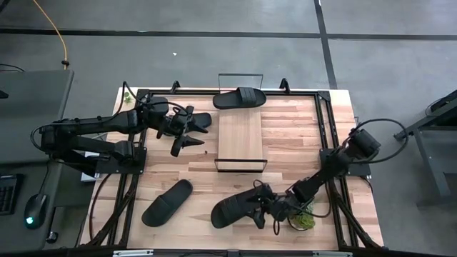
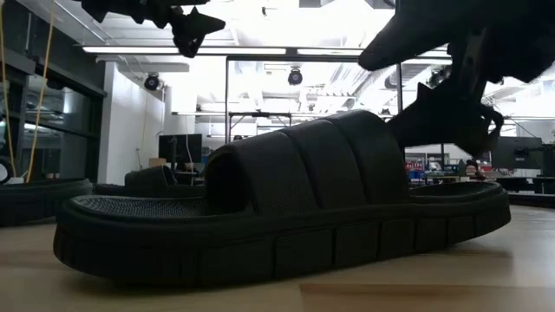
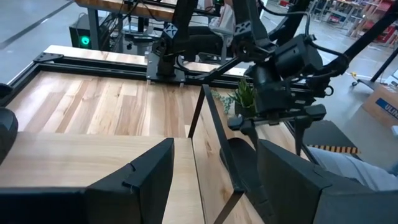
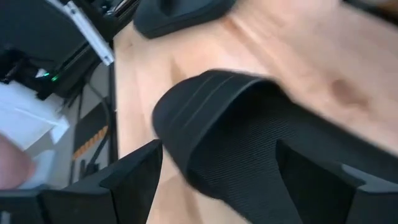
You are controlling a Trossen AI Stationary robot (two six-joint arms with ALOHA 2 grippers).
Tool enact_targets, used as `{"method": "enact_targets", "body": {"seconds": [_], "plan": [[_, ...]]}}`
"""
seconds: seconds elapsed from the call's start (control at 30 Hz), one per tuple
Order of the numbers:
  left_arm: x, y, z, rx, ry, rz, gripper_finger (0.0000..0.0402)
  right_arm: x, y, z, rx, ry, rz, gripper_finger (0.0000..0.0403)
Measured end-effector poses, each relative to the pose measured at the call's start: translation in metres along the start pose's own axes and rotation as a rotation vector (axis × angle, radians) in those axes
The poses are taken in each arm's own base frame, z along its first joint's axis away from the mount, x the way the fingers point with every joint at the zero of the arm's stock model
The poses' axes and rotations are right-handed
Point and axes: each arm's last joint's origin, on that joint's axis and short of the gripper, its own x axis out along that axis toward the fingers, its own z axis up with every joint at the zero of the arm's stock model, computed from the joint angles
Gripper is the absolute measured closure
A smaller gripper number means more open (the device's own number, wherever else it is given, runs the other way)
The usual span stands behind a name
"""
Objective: Pick and place slides into the shelf
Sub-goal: Put the black slide on the shelf
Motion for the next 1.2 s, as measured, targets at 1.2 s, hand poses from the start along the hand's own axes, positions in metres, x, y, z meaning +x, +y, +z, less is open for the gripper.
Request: {"method": "enact_targets", "body": {"seconds": [1.2], "plan": [[0.0,0.0,0.001,0.0,-0.008,0.007,0.019,0.054,0.011,0.008,-0.067,0.057,0.051,0.0112]]}}
